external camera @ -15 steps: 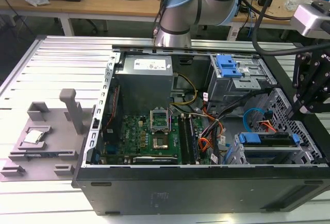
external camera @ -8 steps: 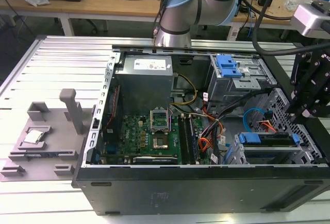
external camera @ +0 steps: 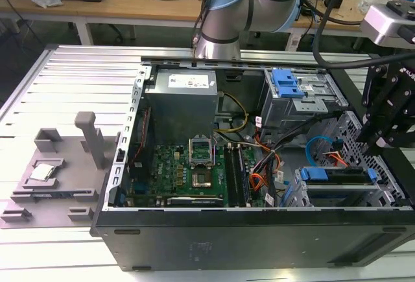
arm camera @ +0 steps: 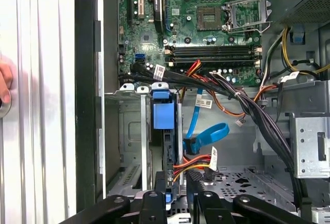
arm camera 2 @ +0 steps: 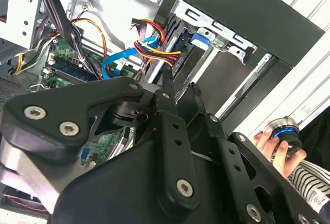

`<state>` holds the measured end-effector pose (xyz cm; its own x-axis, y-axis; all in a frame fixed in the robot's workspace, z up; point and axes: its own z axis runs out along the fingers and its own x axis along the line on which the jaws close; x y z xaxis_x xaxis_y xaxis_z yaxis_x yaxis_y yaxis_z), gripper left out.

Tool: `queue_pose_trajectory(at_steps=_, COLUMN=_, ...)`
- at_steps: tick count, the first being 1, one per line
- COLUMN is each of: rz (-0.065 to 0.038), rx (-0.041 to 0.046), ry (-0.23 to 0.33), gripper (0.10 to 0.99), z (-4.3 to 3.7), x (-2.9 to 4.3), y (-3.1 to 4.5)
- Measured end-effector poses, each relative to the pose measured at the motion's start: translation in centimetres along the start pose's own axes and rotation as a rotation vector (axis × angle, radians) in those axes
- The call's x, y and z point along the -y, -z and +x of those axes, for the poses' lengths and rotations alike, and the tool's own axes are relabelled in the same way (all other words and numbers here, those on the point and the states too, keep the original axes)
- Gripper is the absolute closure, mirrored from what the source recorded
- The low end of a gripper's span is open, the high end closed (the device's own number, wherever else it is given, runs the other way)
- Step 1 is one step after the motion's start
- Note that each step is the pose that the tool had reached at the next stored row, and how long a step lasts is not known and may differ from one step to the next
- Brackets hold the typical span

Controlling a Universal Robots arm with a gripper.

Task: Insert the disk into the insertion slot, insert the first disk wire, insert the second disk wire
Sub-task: 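Insert the second disk wire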

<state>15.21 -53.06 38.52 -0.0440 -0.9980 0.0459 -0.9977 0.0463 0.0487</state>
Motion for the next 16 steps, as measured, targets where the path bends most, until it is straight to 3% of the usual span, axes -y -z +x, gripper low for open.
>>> queue_pose_trajectory(at_steps=16, rz=0.000, rx=0.0000, ry=0.000, gripper=0.784, z=-0.01, x=-1.11, y=-0.05)
